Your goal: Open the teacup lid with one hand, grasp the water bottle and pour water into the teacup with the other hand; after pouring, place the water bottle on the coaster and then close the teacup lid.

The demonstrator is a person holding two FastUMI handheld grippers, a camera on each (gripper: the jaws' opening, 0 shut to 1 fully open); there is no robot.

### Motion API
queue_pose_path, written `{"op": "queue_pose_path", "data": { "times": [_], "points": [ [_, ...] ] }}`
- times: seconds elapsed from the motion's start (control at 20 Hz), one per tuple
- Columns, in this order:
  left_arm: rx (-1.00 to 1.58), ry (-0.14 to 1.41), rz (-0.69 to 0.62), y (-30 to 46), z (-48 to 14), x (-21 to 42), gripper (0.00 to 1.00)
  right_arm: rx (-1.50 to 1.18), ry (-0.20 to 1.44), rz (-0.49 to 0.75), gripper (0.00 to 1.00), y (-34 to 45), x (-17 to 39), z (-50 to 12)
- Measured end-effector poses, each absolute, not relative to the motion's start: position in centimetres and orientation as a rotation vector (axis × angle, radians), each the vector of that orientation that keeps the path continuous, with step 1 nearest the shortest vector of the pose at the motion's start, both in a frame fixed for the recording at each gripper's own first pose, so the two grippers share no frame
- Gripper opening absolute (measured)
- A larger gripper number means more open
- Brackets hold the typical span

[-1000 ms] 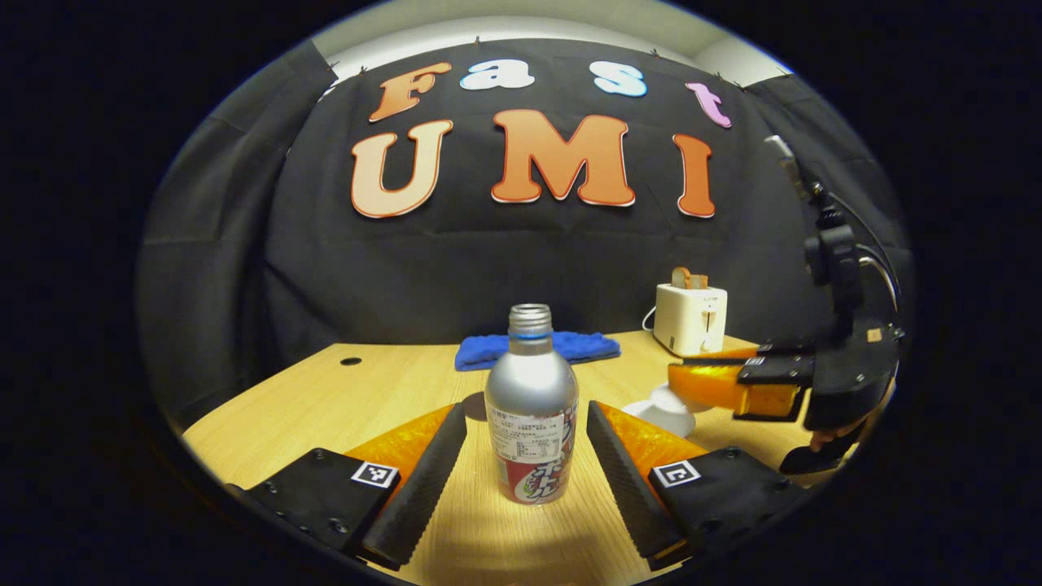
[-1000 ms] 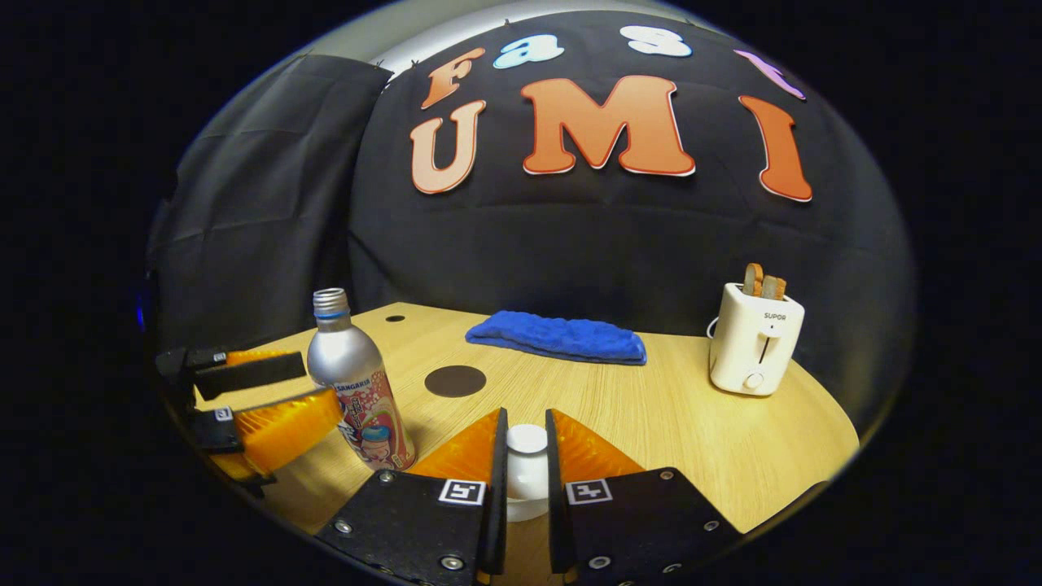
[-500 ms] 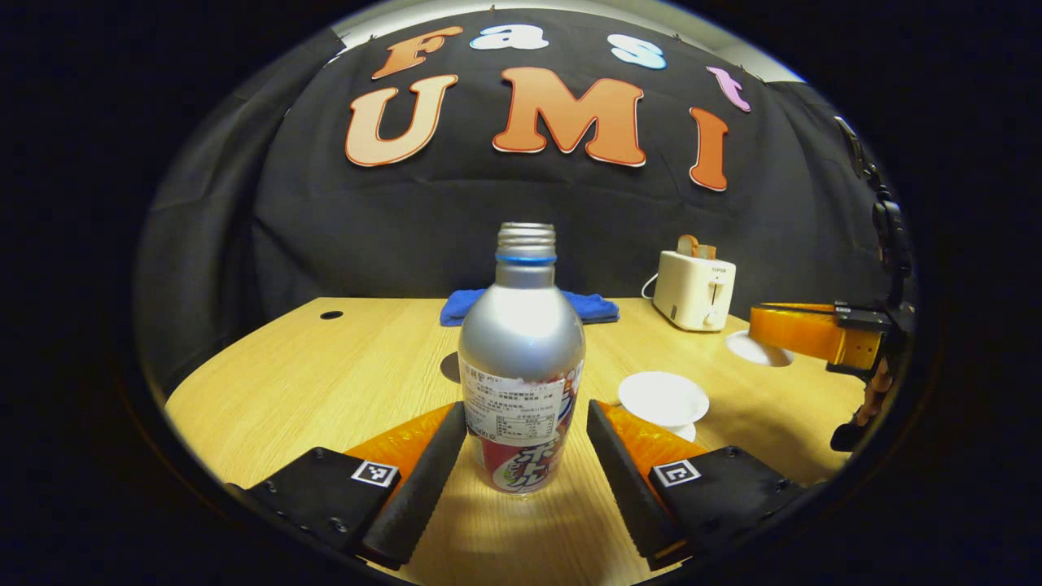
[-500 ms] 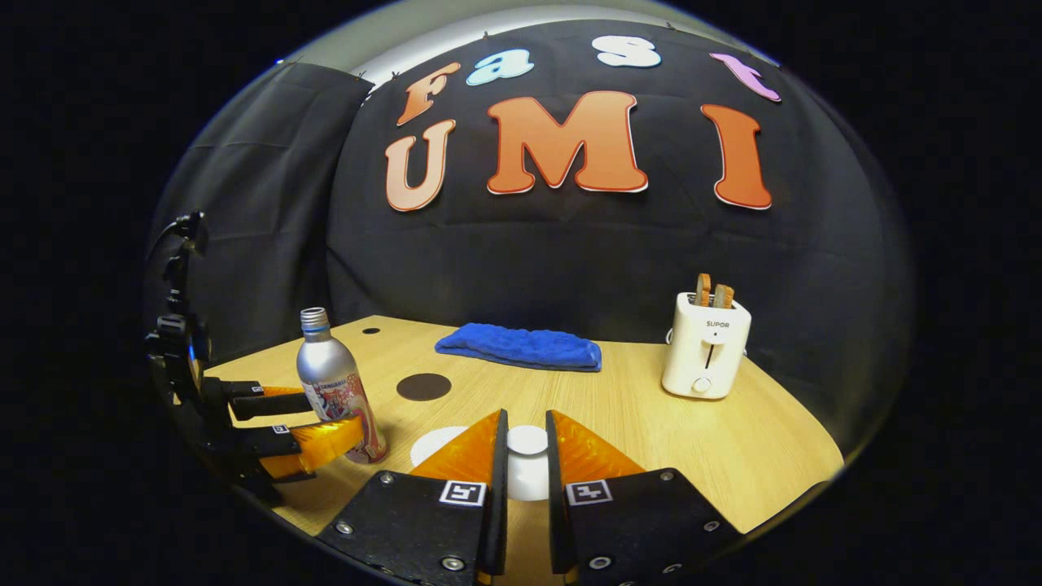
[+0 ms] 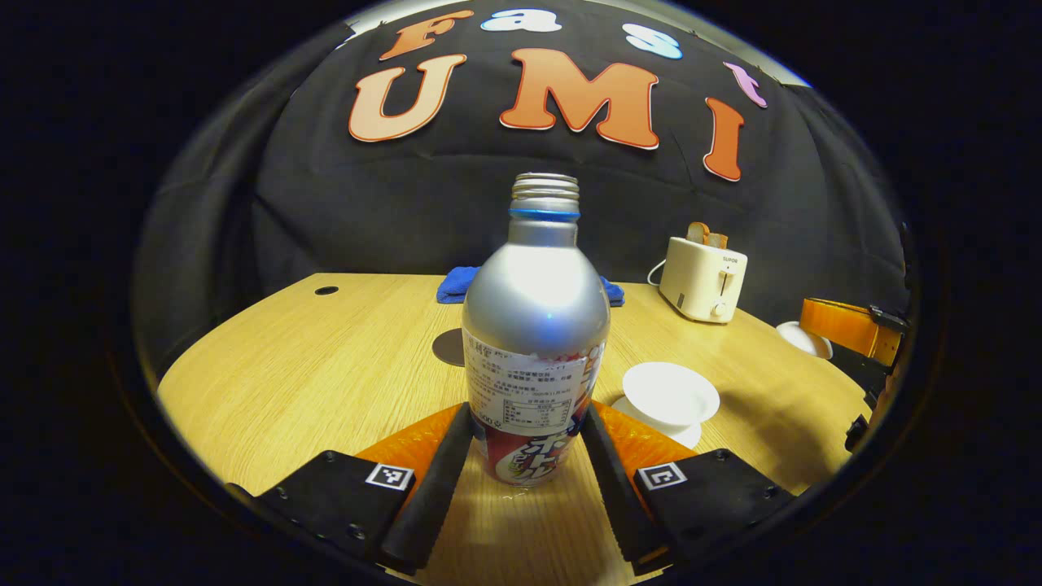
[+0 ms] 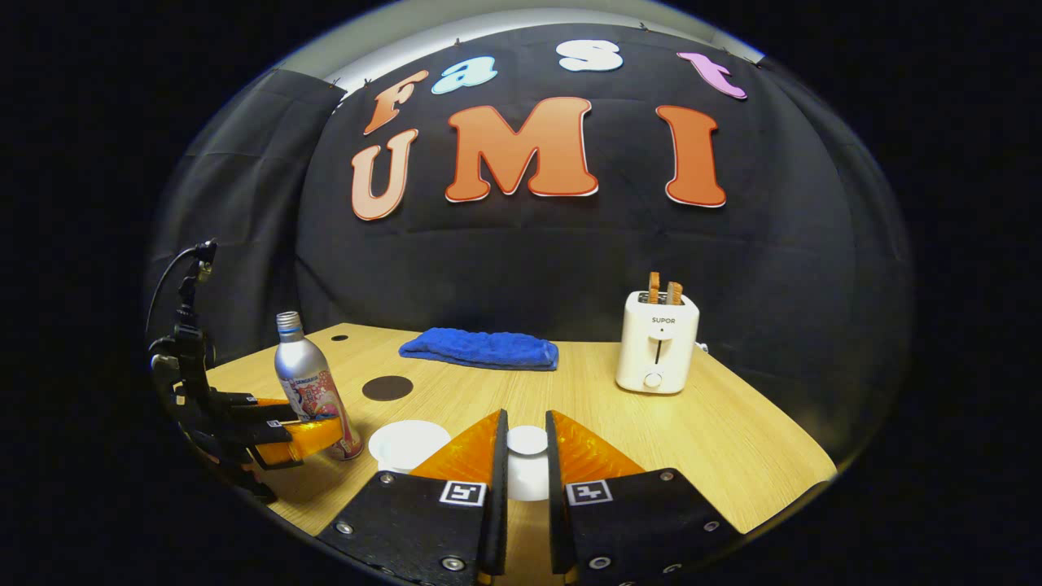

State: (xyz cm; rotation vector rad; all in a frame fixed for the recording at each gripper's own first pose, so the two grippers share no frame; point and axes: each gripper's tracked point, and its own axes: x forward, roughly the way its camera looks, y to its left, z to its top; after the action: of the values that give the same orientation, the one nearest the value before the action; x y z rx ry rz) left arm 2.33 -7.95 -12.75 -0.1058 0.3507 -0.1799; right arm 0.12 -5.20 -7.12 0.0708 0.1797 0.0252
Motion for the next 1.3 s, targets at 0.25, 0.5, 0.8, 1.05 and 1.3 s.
{"op": "queue_pose_path", "data": {
  "times": [0.25,0.5,0.8,1.05,1.3],
  "points": [
    [0.036,0.307,-0.11,-5.6,-10.8,3.6,0.81,0.085,0.178,-0.005,0.22,-6.8,-0.3,-7.3],
    [0.289,0.306,-0.043,-2.8,-10.5,4.3,0.81,0.084,0.176,-0.026,0.22,-7.7,-0.7,-7.6],
    [0.505,0.283,0.015,-0.9,-9.2,5.6,0.81,0.09,0.178,-0.035,0.22,-8.2,-0.9,-8.0],
    [0.685,0.251,0.023,-1.2,-9.0,5.7,0.77,0.086,0.174,-0.032,0.22,-8.3,-1.1,-8.2],
    [0.867,0.192,0.035,-2.0,-8.6,5.7,0.81,0.079,0.173,-0.035,0.22,-8.5,-1.1,-8.4]
  ]
}}
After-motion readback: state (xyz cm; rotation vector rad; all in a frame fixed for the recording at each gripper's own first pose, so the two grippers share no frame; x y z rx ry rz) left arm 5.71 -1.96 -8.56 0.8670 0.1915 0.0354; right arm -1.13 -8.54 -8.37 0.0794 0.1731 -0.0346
